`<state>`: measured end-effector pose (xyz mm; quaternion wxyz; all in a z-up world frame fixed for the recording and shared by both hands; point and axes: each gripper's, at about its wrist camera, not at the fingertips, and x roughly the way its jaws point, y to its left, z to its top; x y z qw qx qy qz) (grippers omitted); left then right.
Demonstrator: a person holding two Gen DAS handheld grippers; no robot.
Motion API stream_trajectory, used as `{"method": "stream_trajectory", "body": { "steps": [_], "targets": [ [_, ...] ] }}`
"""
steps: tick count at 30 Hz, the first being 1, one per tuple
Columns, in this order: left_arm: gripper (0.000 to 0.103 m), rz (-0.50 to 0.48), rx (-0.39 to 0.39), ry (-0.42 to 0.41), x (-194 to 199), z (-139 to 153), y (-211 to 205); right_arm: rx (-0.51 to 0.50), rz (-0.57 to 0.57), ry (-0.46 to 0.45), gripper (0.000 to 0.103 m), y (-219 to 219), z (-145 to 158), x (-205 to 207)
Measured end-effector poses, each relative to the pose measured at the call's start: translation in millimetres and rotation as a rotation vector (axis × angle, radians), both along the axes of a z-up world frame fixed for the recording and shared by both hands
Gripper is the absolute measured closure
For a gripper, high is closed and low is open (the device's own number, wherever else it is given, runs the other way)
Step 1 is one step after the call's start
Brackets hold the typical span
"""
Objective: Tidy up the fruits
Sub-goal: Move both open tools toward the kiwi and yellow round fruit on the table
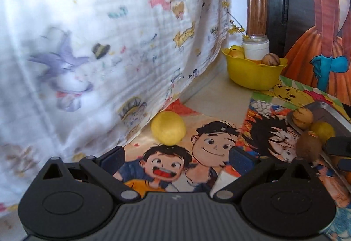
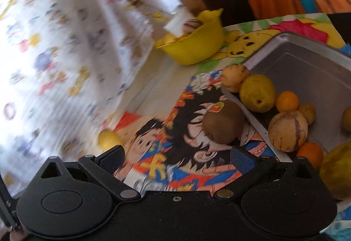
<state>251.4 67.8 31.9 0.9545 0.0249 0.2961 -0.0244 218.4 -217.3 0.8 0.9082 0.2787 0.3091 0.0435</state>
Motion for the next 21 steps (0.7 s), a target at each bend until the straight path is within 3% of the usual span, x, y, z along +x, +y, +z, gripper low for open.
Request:
{"method": "stream_trajectory", "body": {
  "steps": [6, 21],
  "targets": [
    [0.000, -0.018, 0.019, 0.020, 36, -20, 0, -0.016, -0.098, 0.019, 0.001, 3, -26, 24],
    [0.000, -0.003, 0.038, 0.054, 86, -47, -7, -0.088, -0.152, -0.011, 0.000, 5, -45, 44]
  ]
}}
